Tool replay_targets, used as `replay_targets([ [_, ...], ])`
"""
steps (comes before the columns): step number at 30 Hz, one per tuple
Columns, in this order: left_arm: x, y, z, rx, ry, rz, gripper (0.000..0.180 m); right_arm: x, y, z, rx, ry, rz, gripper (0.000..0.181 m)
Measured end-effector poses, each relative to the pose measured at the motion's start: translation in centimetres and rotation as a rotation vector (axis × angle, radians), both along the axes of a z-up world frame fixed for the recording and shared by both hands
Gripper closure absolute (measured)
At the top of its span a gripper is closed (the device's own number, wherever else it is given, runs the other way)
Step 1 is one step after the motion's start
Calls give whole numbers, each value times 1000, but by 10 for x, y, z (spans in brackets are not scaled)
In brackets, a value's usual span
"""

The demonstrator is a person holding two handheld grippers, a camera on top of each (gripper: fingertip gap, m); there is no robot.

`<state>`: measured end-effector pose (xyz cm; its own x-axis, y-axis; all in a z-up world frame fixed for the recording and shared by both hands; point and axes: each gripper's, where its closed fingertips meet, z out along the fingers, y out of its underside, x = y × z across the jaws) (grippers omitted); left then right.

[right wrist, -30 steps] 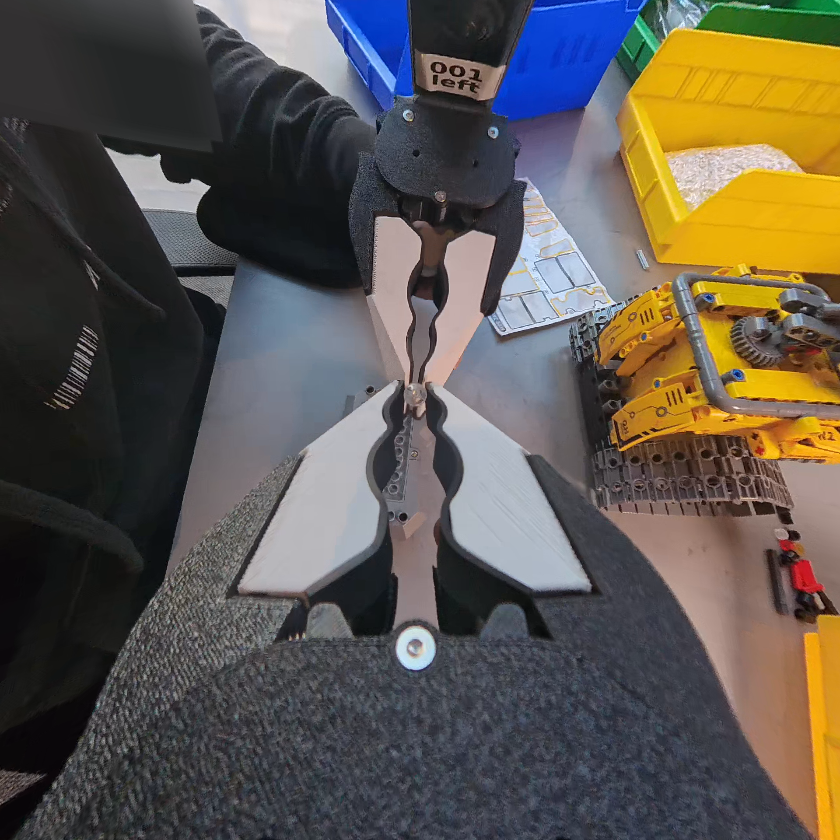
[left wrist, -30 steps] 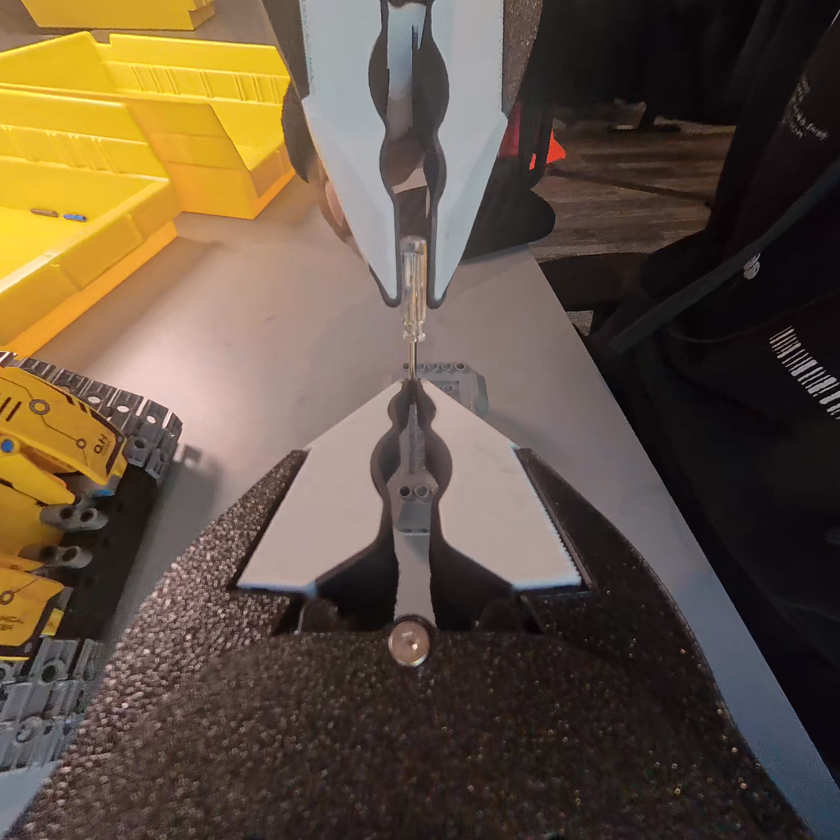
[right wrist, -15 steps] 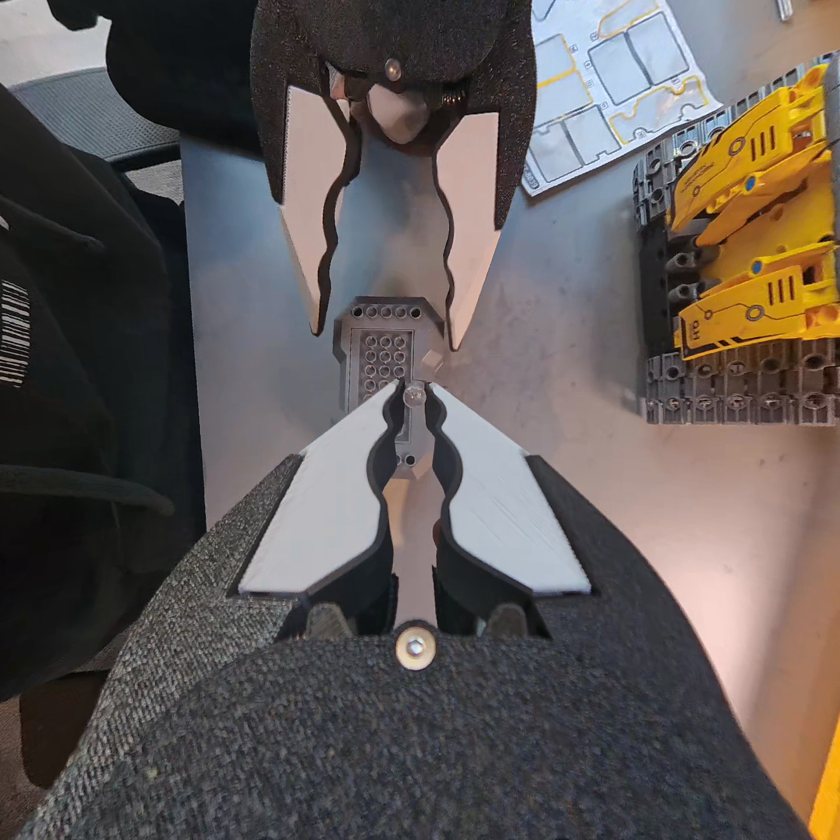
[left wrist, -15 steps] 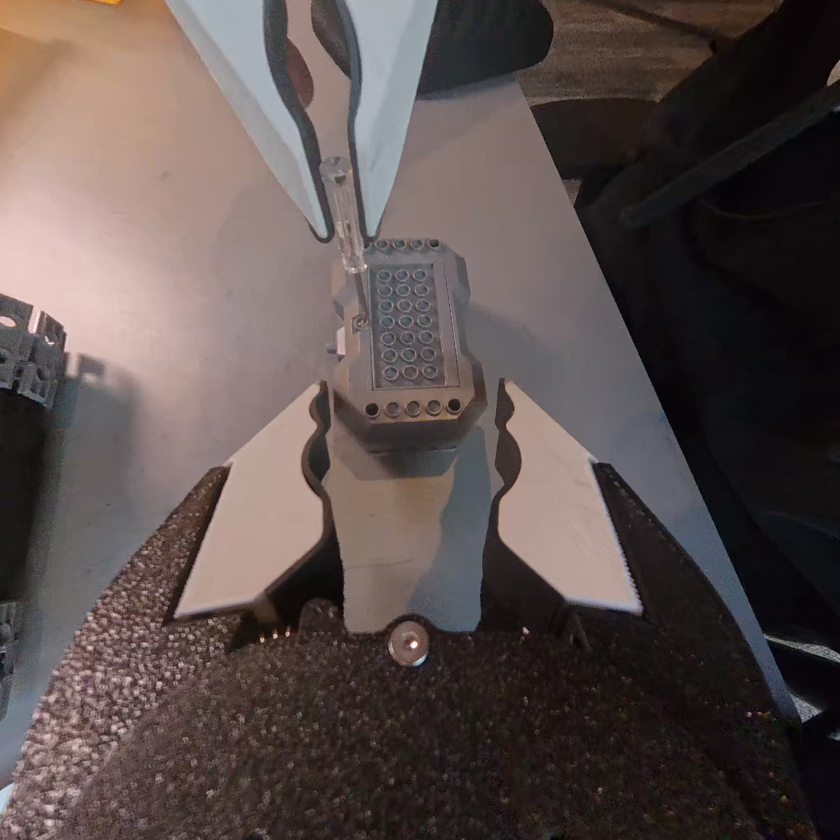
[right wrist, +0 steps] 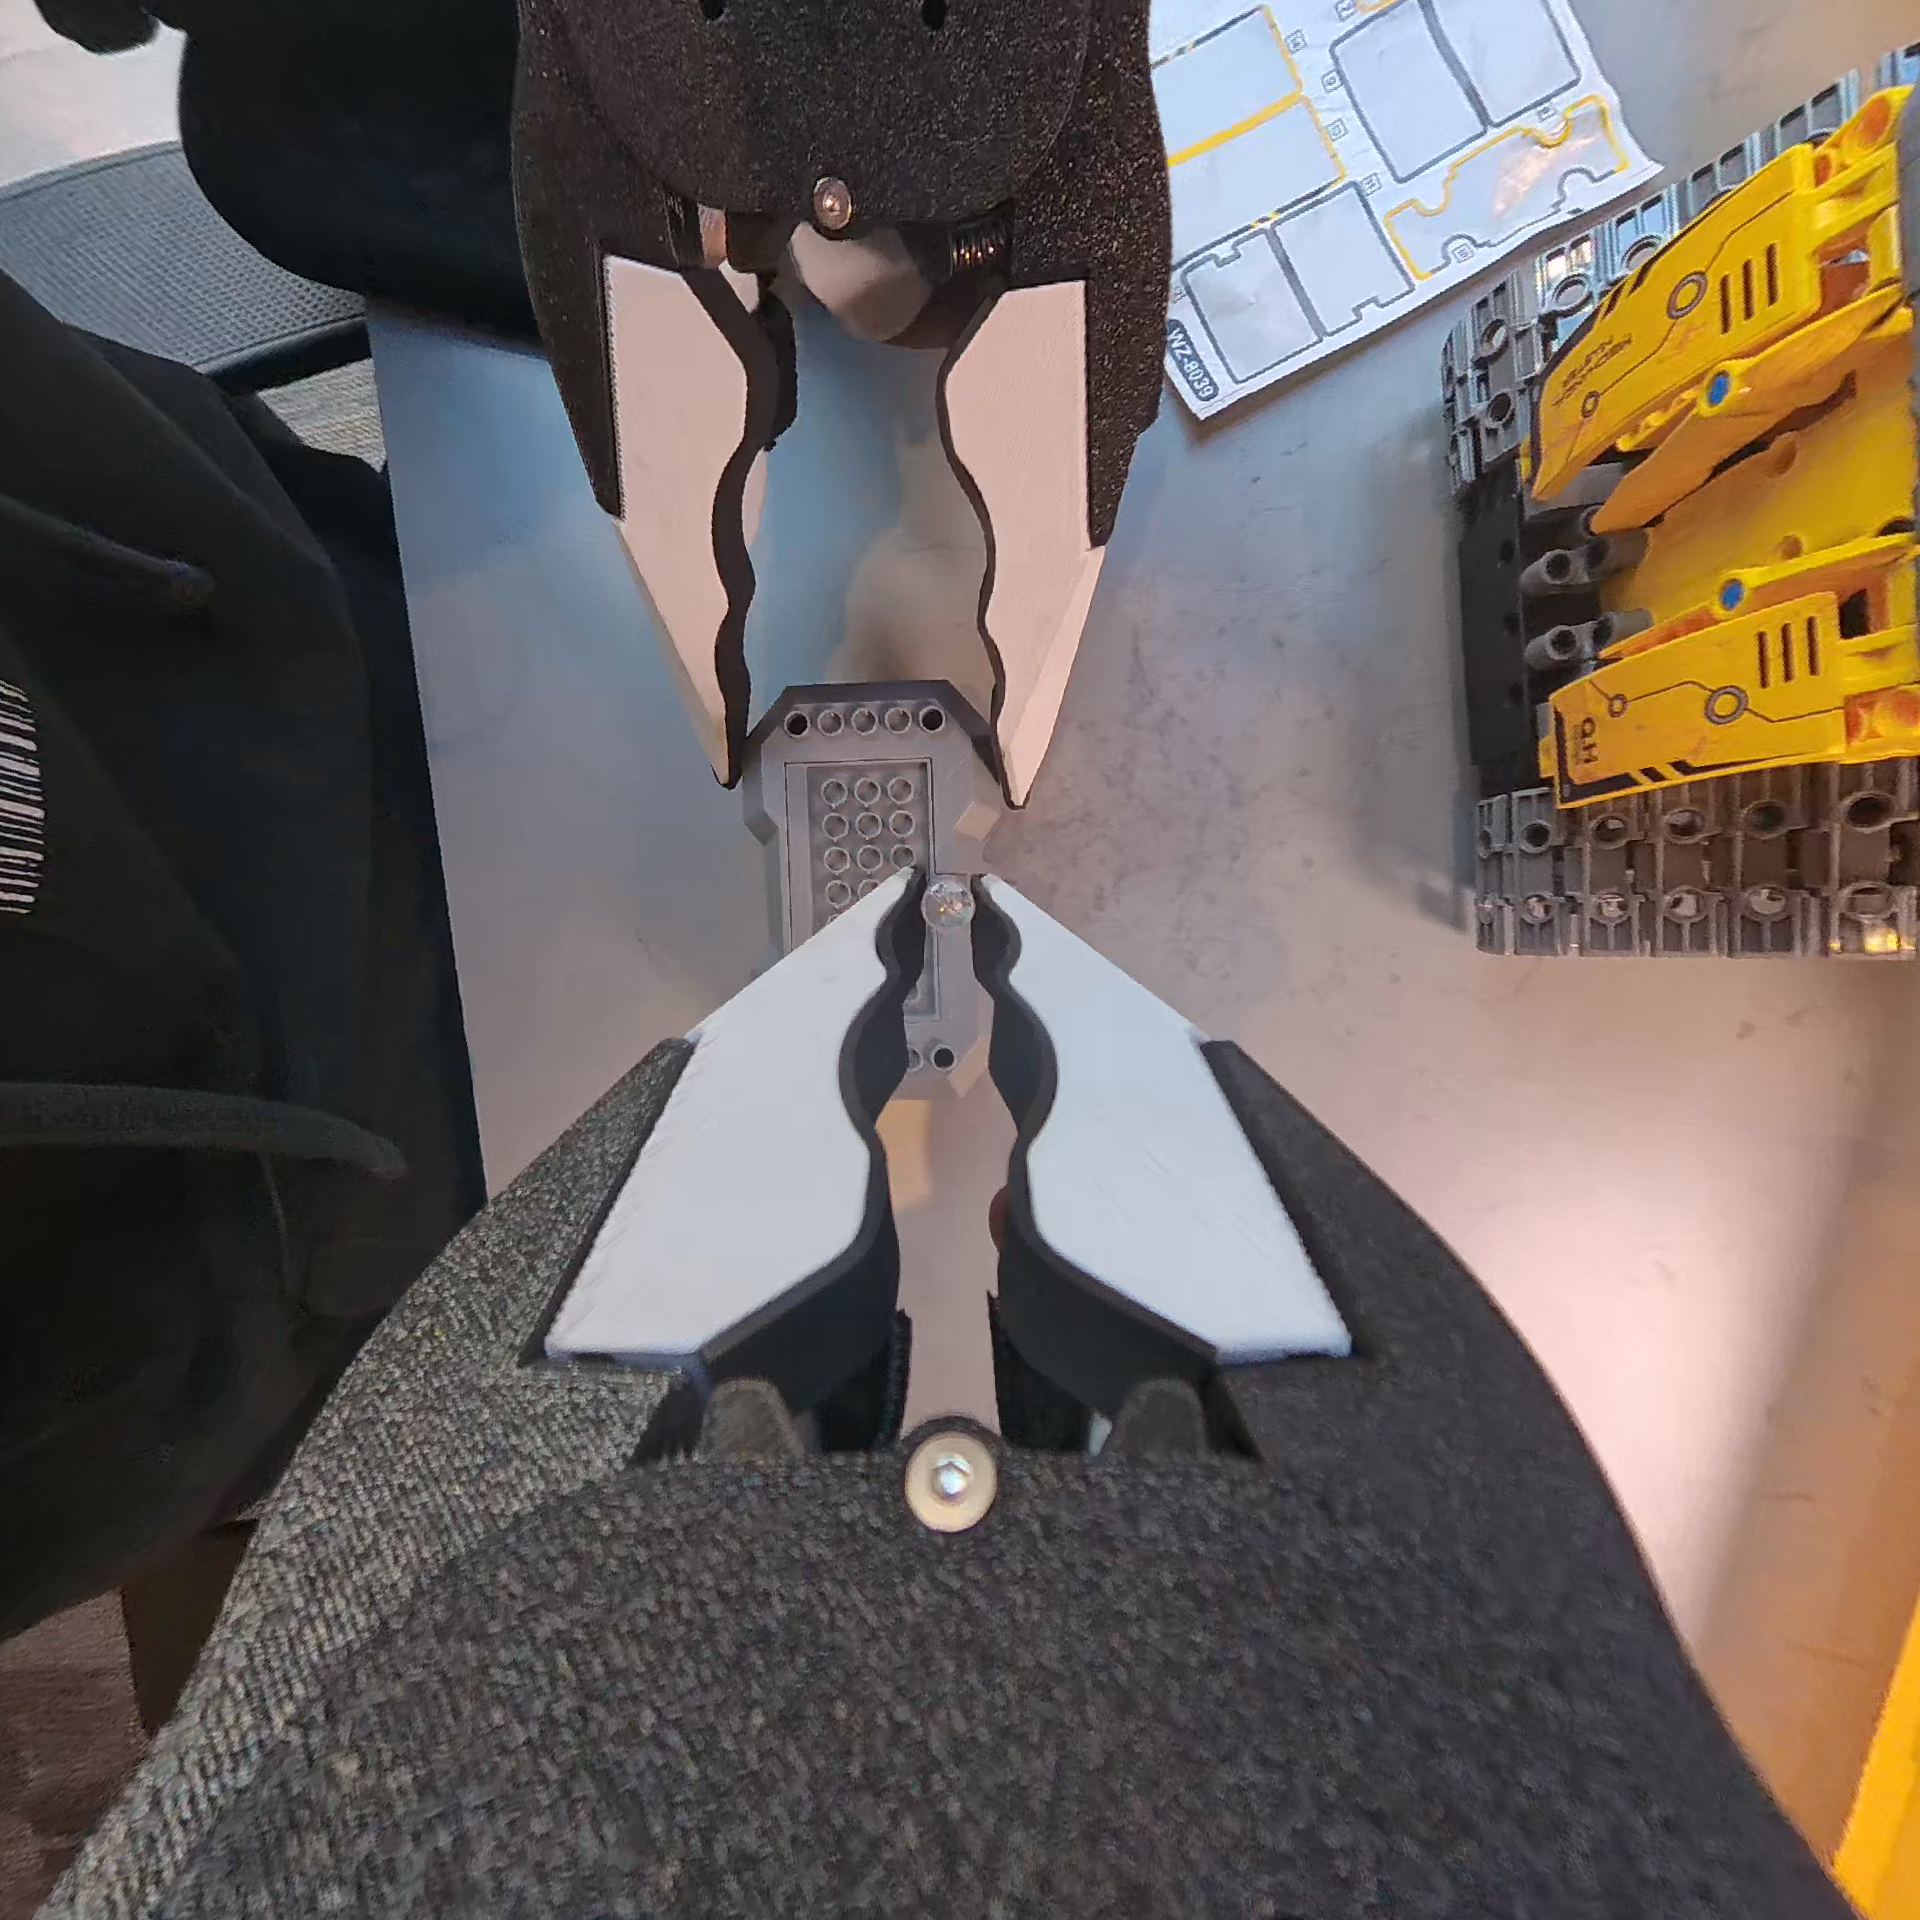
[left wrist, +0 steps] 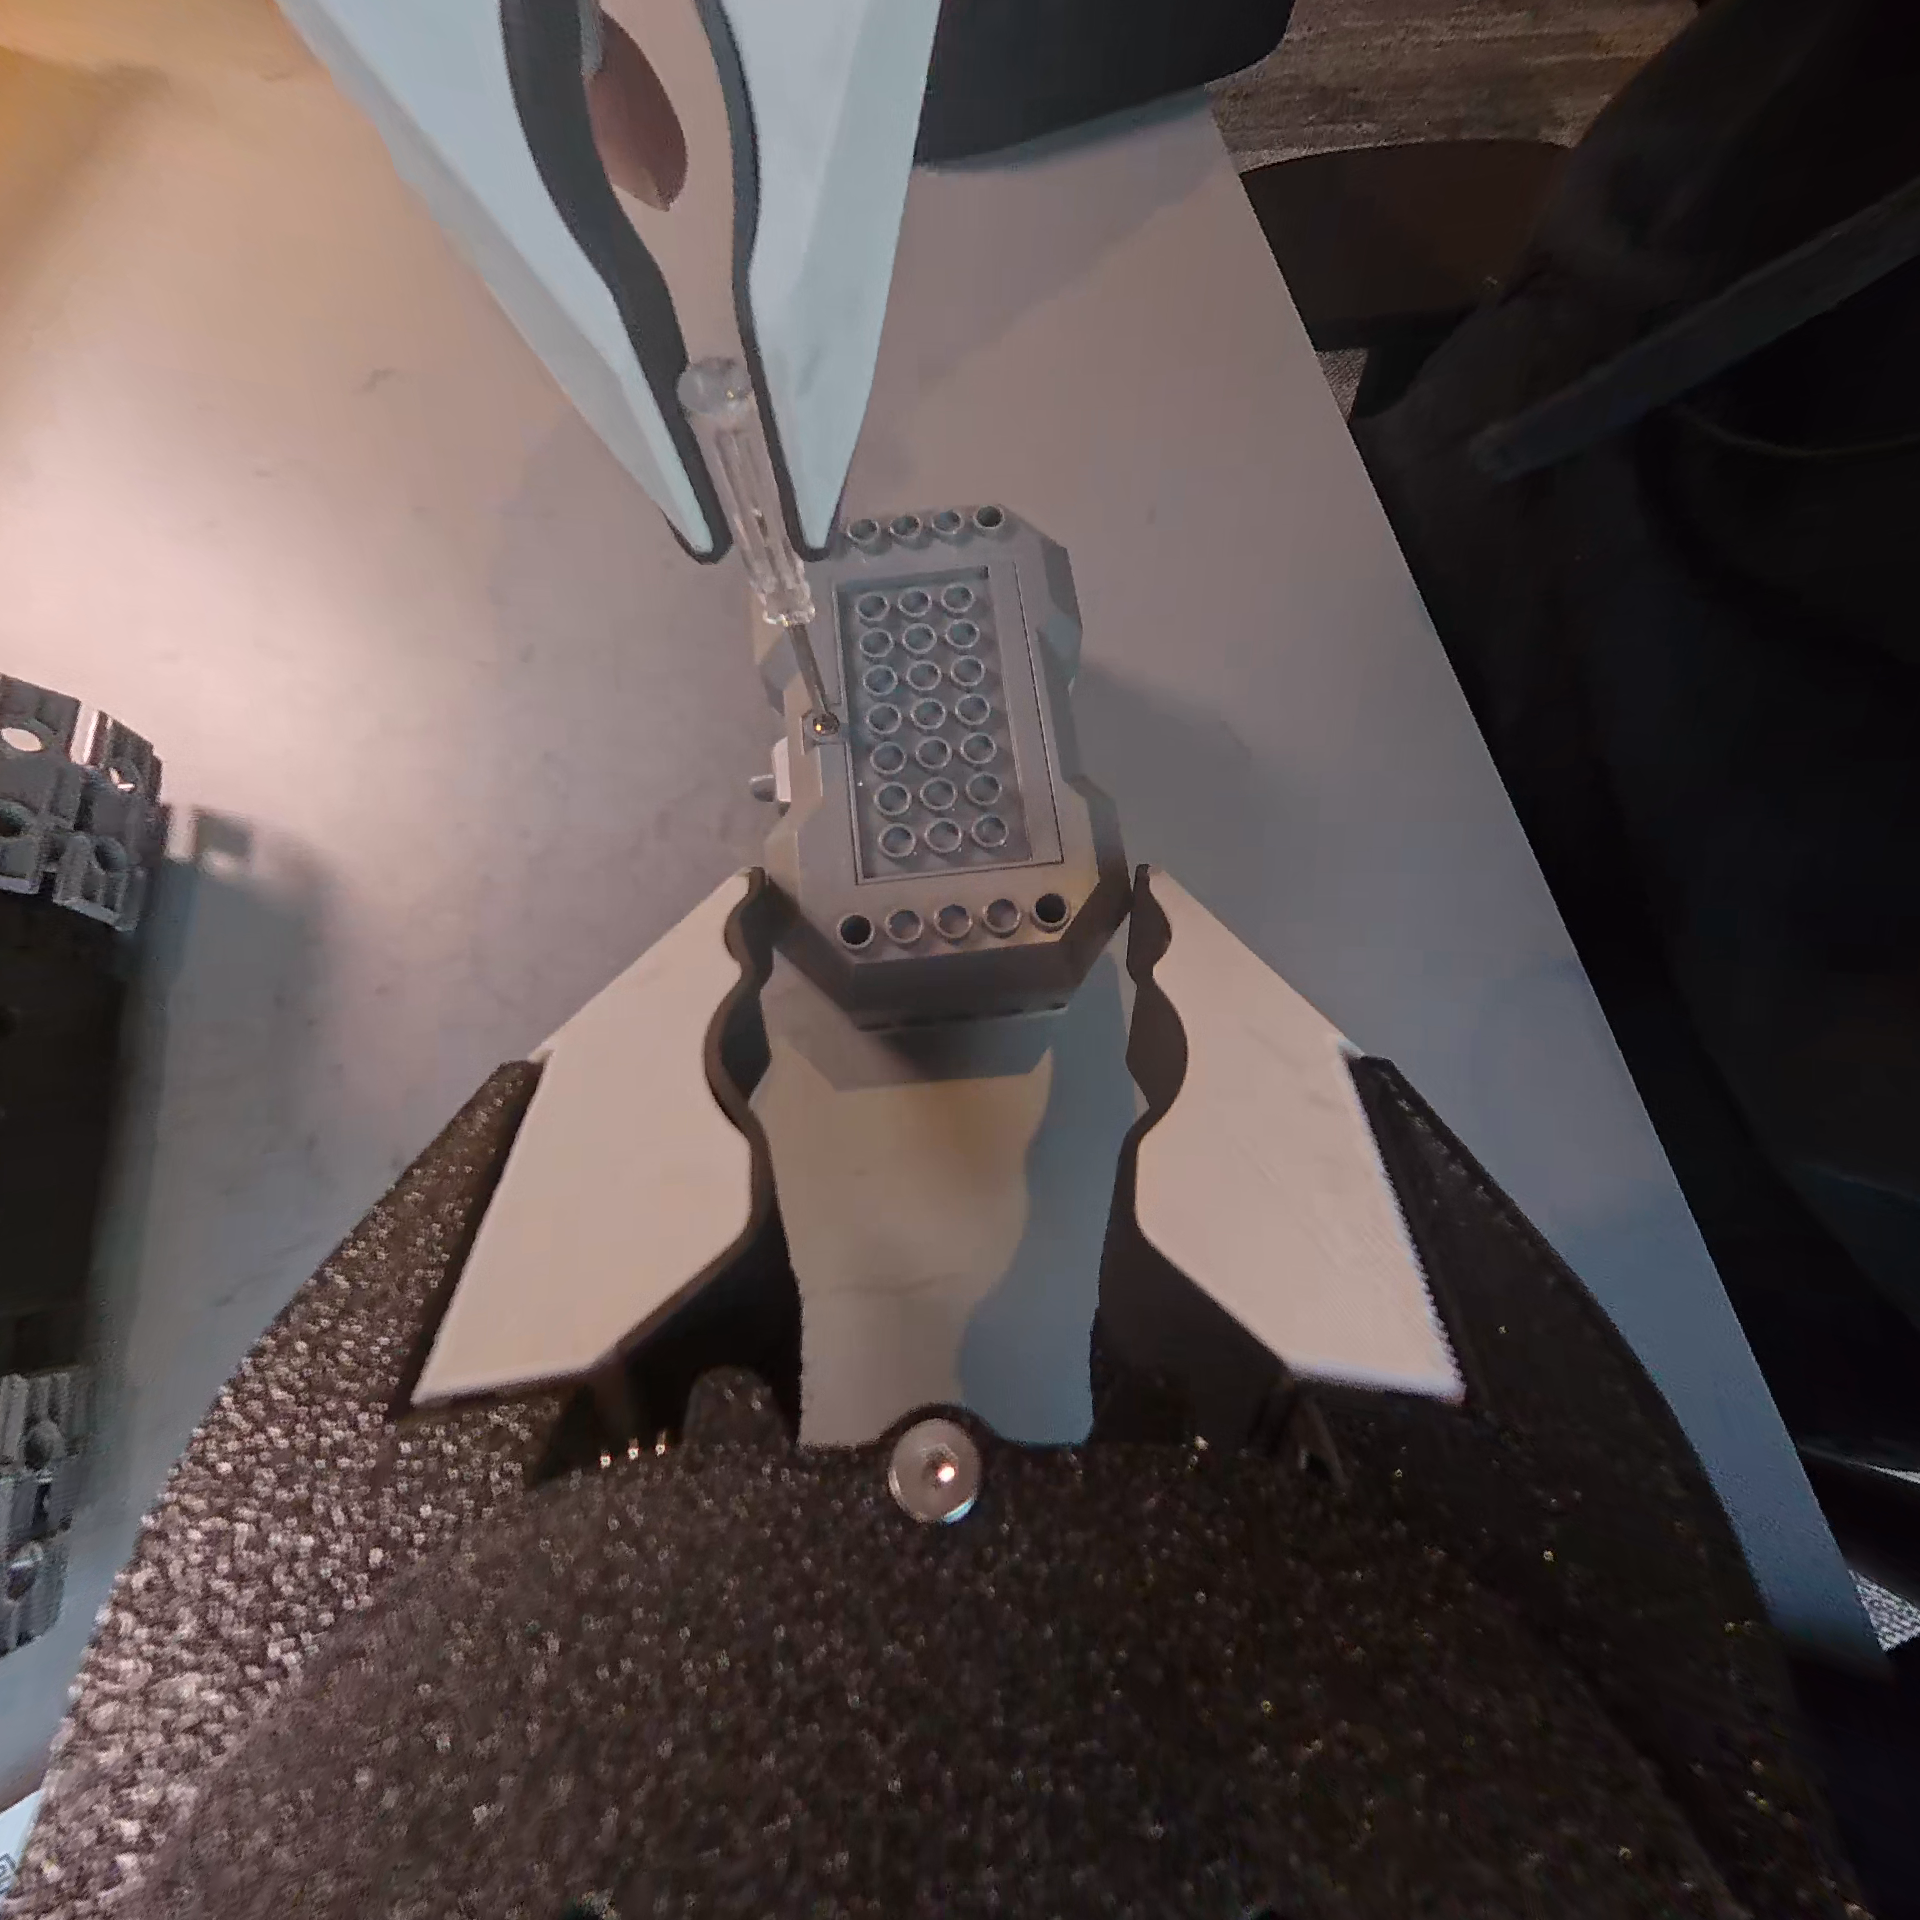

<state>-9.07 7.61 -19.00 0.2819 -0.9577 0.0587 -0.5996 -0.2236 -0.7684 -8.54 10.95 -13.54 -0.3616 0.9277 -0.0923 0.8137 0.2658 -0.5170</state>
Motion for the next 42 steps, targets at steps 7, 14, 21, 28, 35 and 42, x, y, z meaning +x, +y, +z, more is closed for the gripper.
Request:
replay_targets([
  [7, 0, 0, 0, -9, 2, 7, 112, 0, 1, -1, -1, -11, -35, 173],
  [14, 1, 0, 1, -27, -5, 40, 112, 0, 5, -3, -81, 6, -223, 174],
  [21, 5, -1, 1, 49, 18, 20, 112, 2, -2, -3, 14, -45, 33, 174],
  [28, 6, 0, 4, 23, -23, 42, 114, -1, 2, -7, 13, -136, 23, 174],
  [35, 14, -5, 13, 140, 30, 61, 140, 3, 10, -9, -41, -68, -274, 174],
  [42, 19, -6, 38, -52, -236, 79, 124, 6, 3, -9, 4, -52, -221, 174],
])
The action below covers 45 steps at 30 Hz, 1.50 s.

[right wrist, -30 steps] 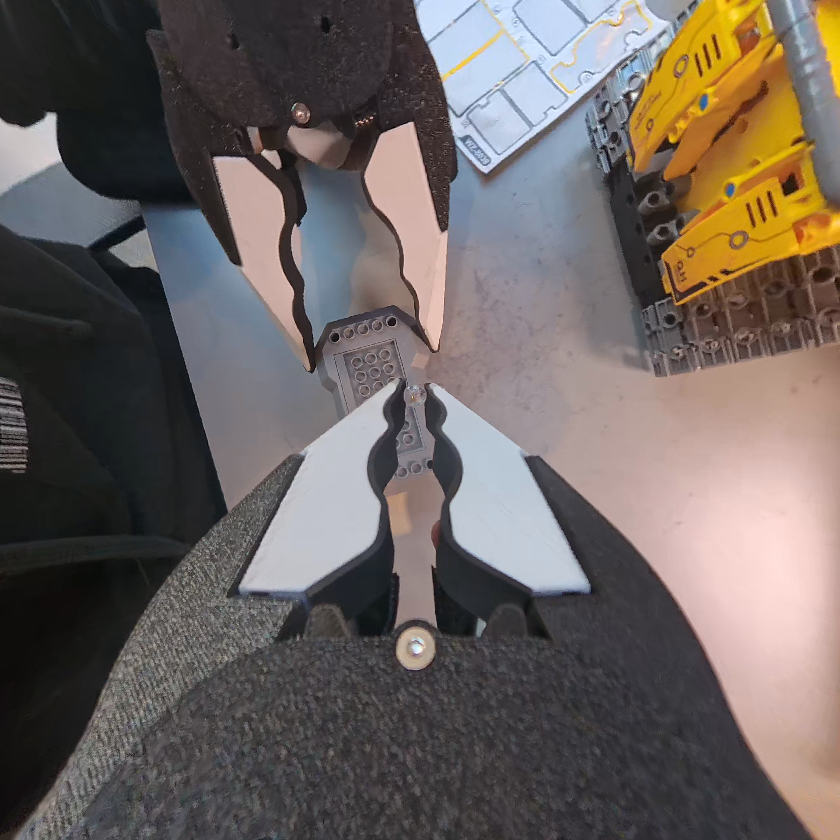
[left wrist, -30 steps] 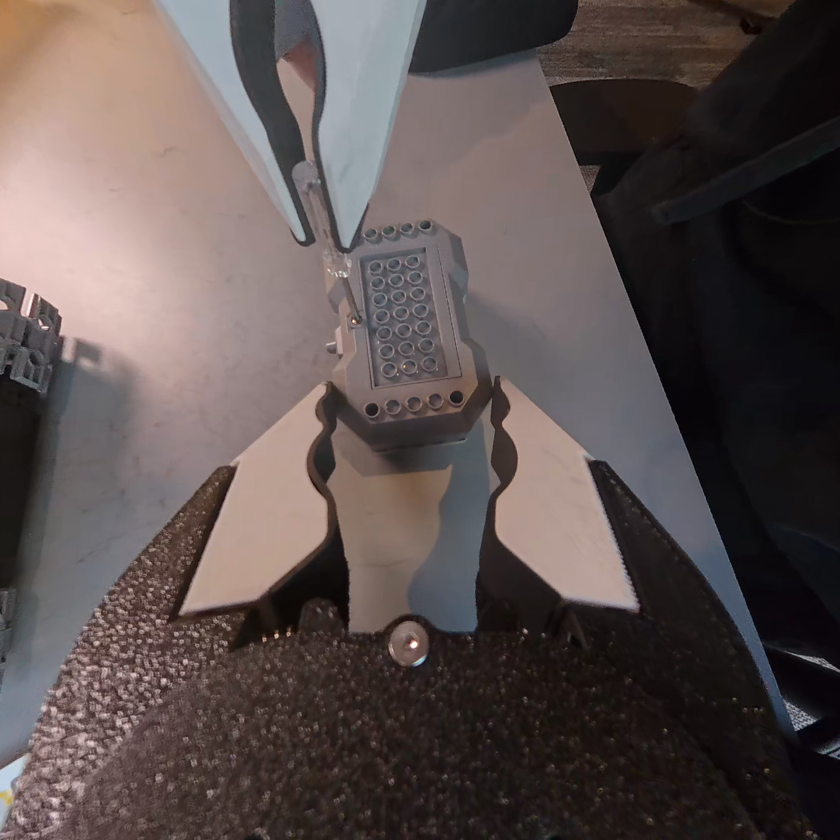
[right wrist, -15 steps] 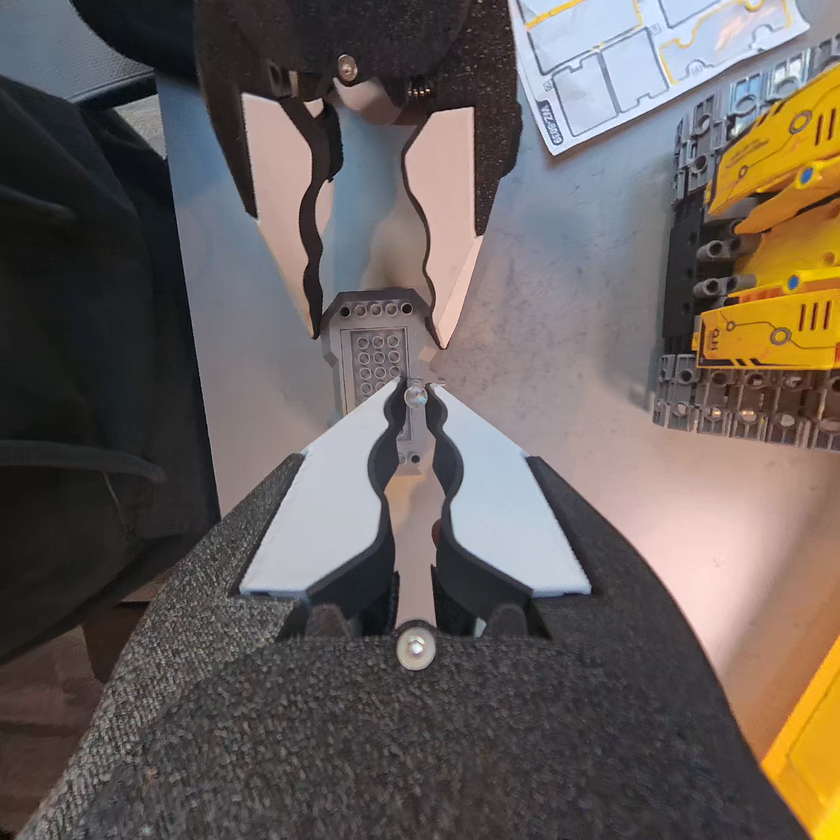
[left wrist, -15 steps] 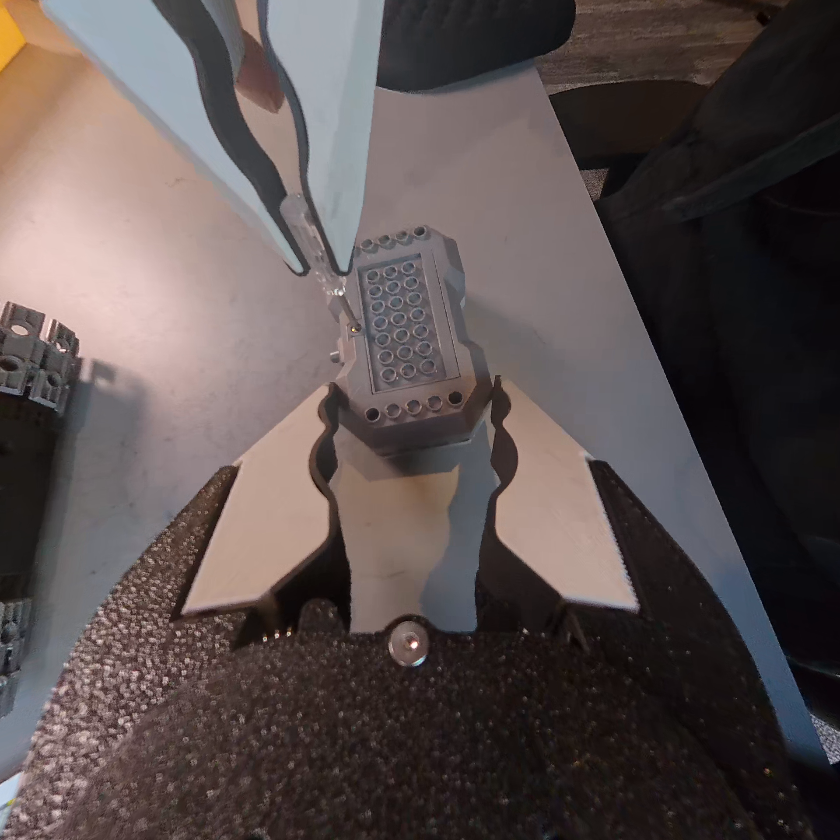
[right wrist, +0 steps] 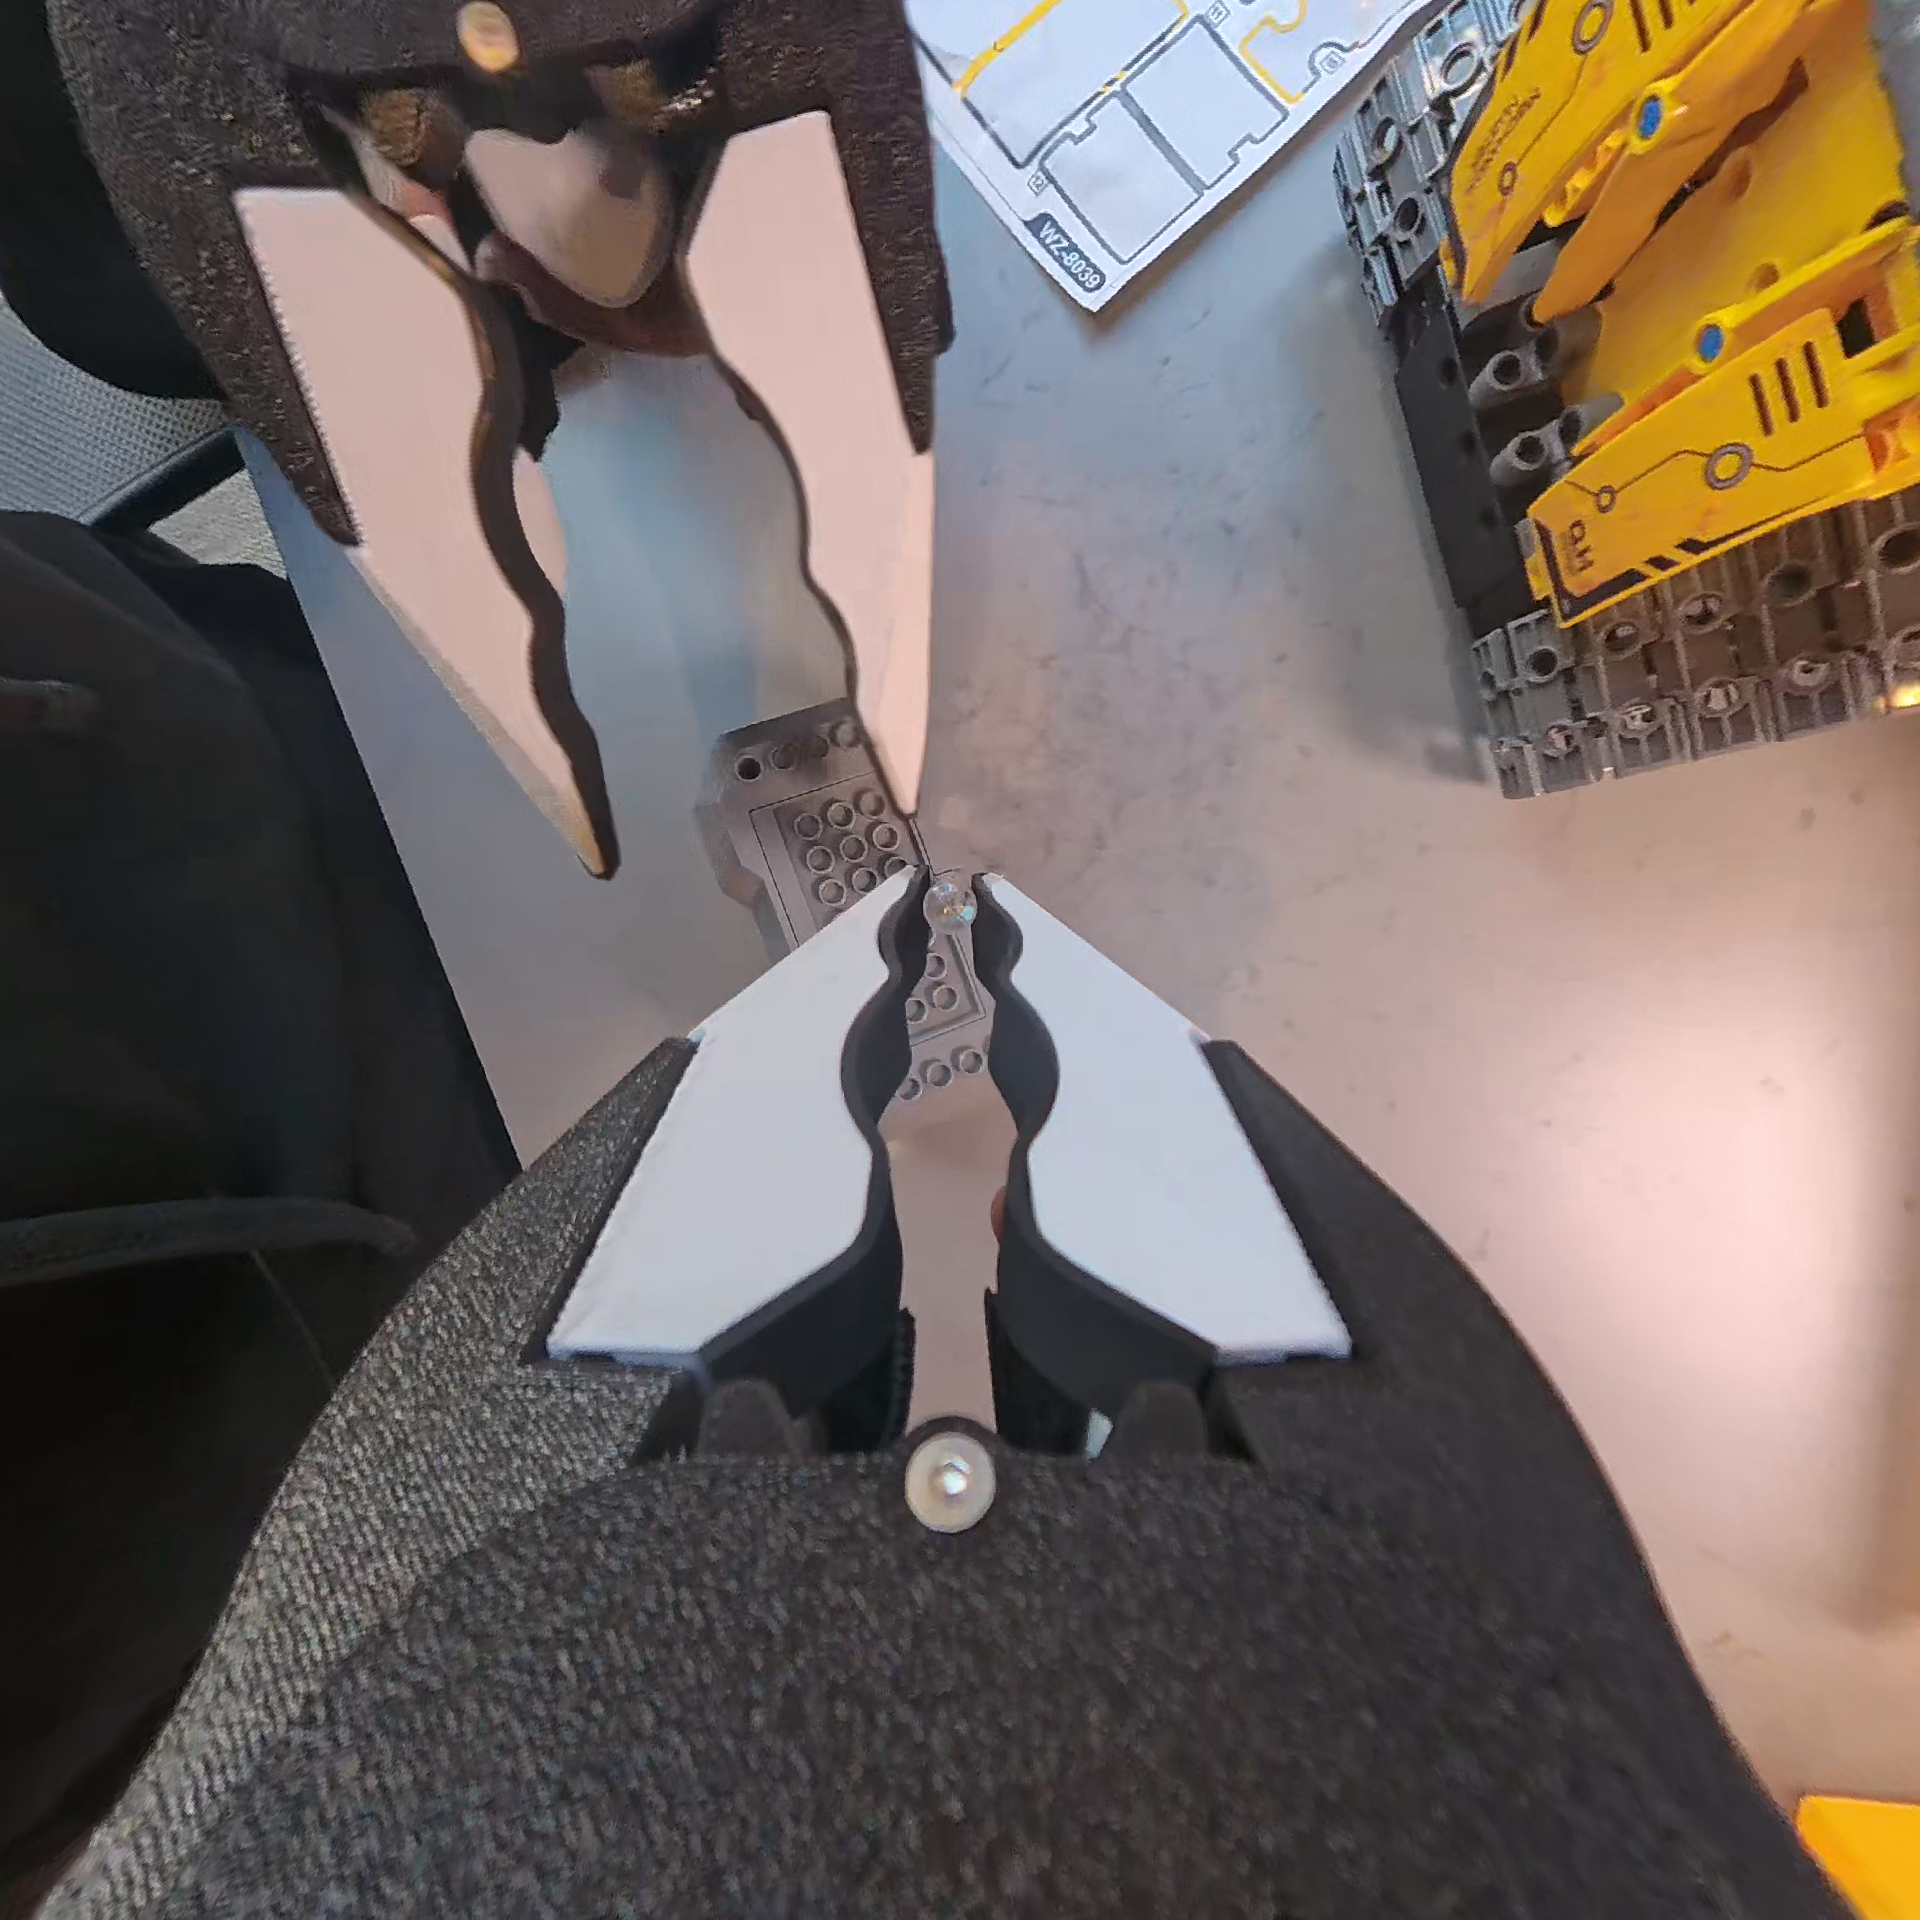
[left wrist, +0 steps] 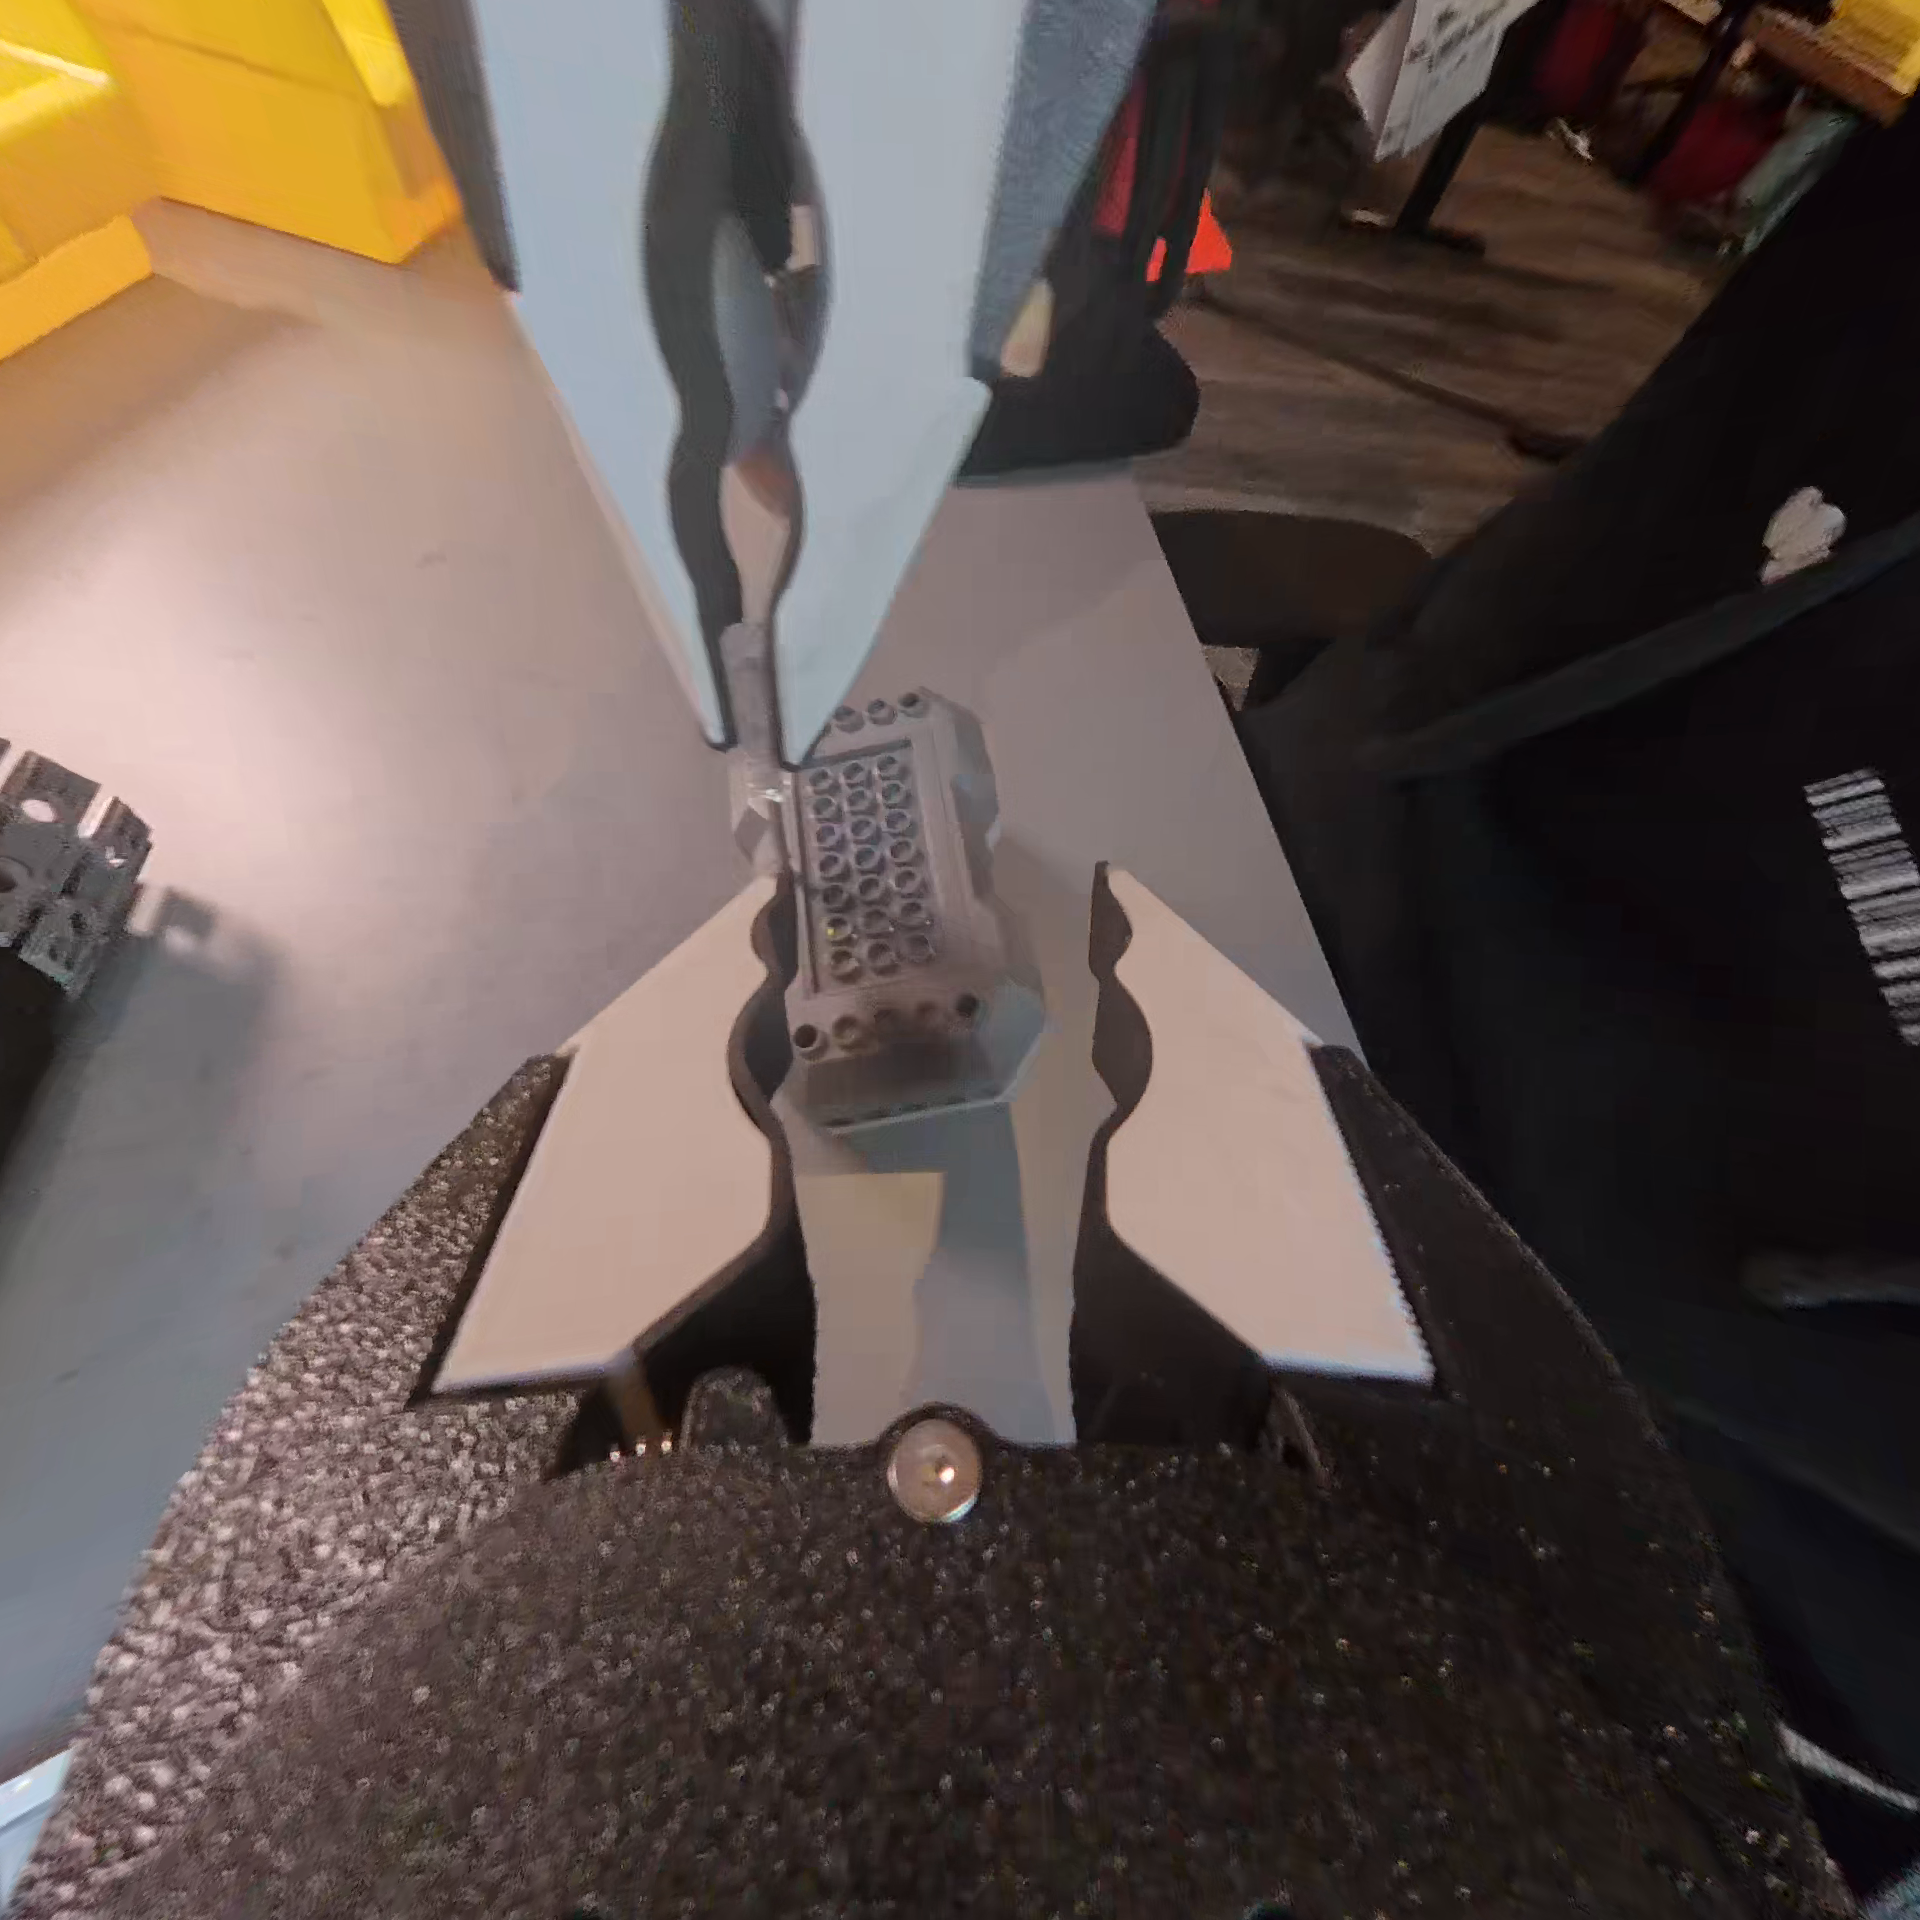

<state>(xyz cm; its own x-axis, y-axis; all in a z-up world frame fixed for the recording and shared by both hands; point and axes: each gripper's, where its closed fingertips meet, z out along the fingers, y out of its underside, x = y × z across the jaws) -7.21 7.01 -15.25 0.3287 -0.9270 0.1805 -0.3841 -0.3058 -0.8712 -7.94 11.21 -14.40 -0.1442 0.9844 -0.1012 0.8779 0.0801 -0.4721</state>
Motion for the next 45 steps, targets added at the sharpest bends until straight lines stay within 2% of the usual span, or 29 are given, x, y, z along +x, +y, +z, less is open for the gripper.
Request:
replay_targets([
  [7, 9, 29, -10, -16, 32, 150, 157, 1, -11, 1, 11, 50, 82, 174],
  [9, 13, 30, -13, 12, 64, 152, 174, 1, -12, 1, 10, 62, 84, 174],
  [13, 16, 26, -14, 77, 102, 113, 176, 6, -16, 0, 31, 74, 160, 173],
  [16, 22, 20, -14, 110, 96, 39, 176, 13, -24, 6, 100, 72, 394, 161],
  [19, 25, 16, -14, 126, 86, -29, 176, 21, -29, 11, 177, 64, 642, 160],
  [24, 28, 12, -14, 113, 61, -113, 177, 25, -33, 9, 280, 28, 894, 161],
  [30, 31, 7, -14, 97, 38, -166, 177, 23, -36, 7, 308, -7, 1000, 172],
  [33, 26, 8, -13, 73, 47, -132, 171, 22, -35, 7, 276, -30, 960, 173],
  [35, 14, 9, -2, 47, 54, -69, 150, 22, -36, 7, 265, -42, 938, 173],
  [38, -3, -9, 8, -67, 67, 22, 121, 25, -37, 7, 275, -49, 932, 173],
  [41, -9, -28, -23, -115, 214, 67, 96, 26, -39, 7, 259, -51, 924, 173],
  [42, -9, -26, -36, -109, 261, 84, 93, 25, -39, 7, 244, -48, 915, 173],
  [44, -6, -24, -54, -126, 297, 100, 110, 24, -42, 7, 203, -46, 881, 173],
  [45, -5, -23, -52, -105, 301, 96, 112, 24, -42, 7, 188, -42, 853, 173],
])
